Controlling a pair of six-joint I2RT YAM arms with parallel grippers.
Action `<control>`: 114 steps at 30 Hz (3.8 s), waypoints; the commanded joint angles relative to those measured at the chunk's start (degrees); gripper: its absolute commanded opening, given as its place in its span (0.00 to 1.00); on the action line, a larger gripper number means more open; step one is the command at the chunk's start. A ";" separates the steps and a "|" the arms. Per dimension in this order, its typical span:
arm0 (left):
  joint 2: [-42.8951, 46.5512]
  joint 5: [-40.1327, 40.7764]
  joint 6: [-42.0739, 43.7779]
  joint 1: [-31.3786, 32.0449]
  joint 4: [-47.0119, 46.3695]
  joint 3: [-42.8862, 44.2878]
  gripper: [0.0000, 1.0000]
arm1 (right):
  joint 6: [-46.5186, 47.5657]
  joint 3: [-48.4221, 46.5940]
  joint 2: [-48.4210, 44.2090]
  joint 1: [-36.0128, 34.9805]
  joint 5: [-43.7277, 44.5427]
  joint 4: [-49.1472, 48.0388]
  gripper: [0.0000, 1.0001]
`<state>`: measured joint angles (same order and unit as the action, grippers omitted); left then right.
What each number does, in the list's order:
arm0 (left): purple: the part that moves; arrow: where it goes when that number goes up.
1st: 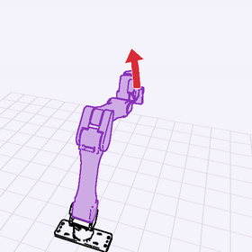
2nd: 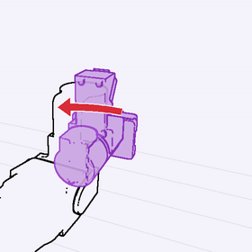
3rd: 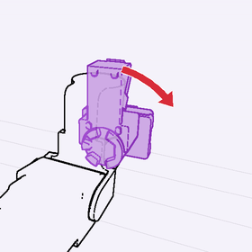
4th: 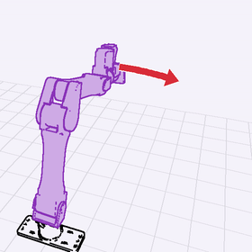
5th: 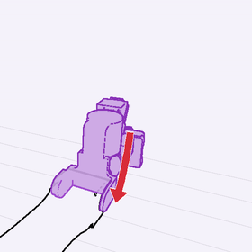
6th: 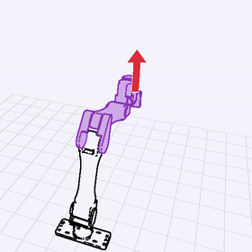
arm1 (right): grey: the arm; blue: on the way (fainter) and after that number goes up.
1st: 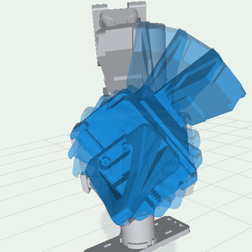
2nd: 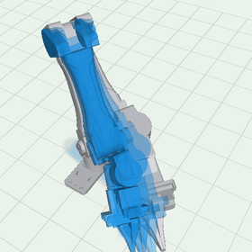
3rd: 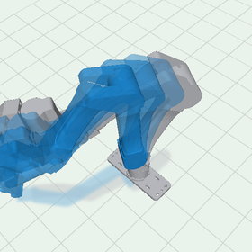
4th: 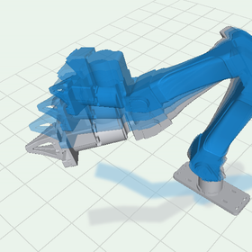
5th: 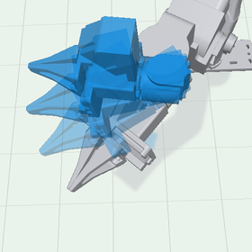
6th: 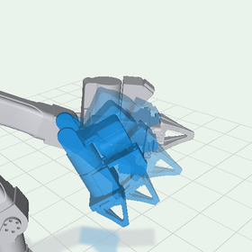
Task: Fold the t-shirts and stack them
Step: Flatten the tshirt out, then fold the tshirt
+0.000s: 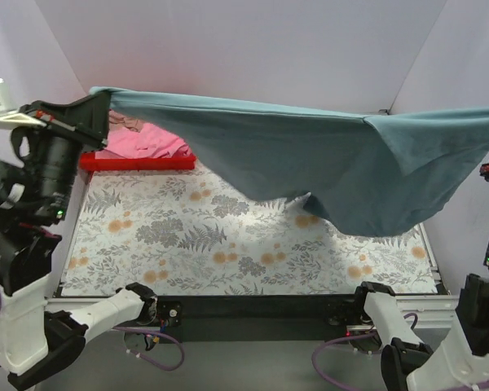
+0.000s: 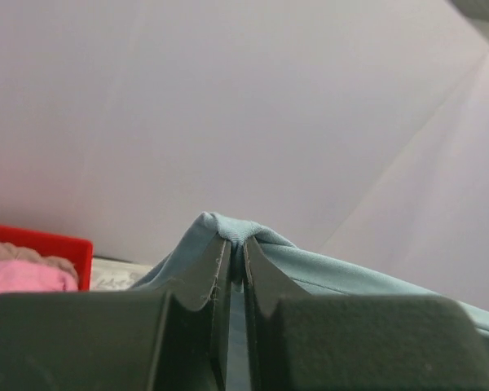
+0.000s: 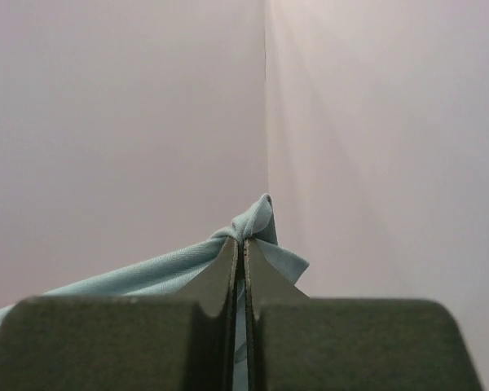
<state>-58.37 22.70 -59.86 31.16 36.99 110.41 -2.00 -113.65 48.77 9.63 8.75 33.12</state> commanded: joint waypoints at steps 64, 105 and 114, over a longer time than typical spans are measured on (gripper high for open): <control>-54.75 -10.40 4.22 -13.05 -17.66 -19.62 0.00 | -15.14 61.96 16.09 -3.21 1.35 -6.58 0.01; -59.66 -9.61 -1.14 -13.05 -11.51 -12.80 0.00 | -20.94 61.54 17.31 -1.28 3.46 -7.80 0.01; -68.89 -8.11 0.53 -13.31 -12.56 4.19 0.00 | -17.52 50.37 26.98 -0.66 5.66 -14.23 0.01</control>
<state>-125.71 11.99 -60.62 18.50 24.82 110.87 -21.89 -59.35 73.73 8.08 11.68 22.39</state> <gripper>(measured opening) 0.047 0.024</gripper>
